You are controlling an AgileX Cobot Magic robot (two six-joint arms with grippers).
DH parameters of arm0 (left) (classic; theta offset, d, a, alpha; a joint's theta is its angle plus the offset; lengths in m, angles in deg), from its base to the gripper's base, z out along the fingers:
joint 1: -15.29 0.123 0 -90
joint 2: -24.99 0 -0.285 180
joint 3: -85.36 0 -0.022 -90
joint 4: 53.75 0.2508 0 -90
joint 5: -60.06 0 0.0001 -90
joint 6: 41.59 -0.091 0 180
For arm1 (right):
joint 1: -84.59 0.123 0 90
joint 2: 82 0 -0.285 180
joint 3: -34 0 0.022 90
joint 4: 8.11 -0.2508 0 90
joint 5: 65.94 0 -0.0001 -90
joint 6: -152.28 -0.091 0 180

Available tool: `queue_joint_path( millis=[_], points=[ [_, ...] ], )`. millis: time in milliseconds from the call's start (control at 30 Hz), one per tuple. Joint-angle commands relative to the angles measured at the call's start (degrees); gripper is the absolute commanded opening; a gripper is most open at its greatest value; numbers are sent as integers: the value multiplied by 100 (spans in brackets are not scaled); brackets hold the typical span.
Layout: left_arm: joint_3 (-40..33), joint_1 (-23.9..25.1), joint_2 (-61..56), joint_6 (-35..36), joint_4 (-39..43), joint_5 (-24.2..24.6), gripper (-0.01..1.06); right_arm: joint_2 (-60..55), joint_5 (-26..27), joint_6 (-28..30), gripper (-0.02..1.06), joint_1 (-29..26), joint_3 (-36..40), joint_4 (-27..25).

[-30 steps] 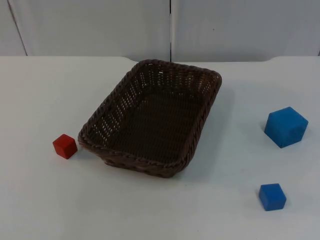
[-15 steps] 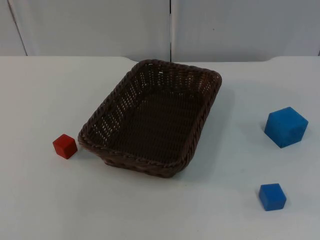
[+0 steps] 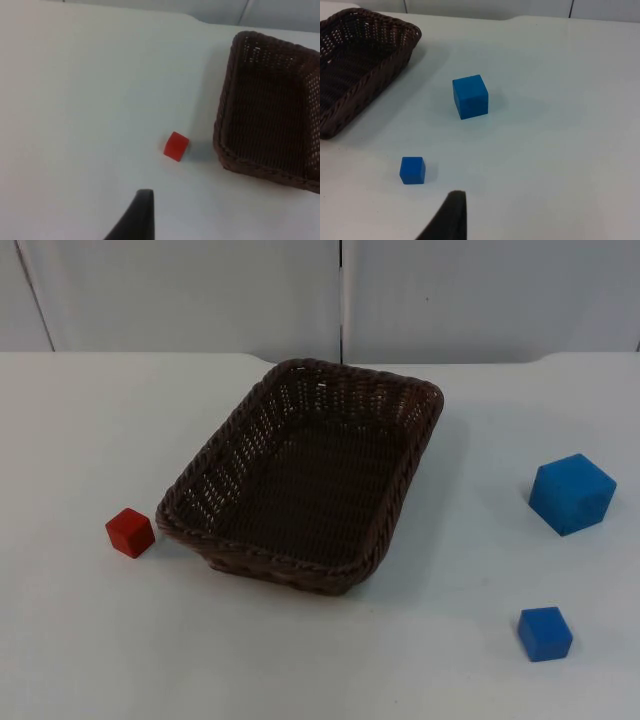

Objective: Pick up the basket with the left hand and place the largest block into the basket with the right hand.

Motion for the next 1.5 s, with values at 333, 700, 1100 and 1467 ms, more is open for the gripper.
queue_joint_path(
  millis=[333, 700, 1100, 1467],
  points=[
    [32, -5, 1273, -669, -484, -708, 99, 23, 19, 42, 105, -28, 4, -9],
    [974, -5, 2450, -951, -484, -806, 99, 23, 19, 39, 105, -28, 4, 14],
    [2565, -5, 3843, -1158, -493, -552, 99, 23, 19, 39, 105, -28, 4, 14],
    [3535, -5, 5032, -1512, -725, -85, 99, 23, 19, 54, 105, -28, 4, 14]
  ],
)
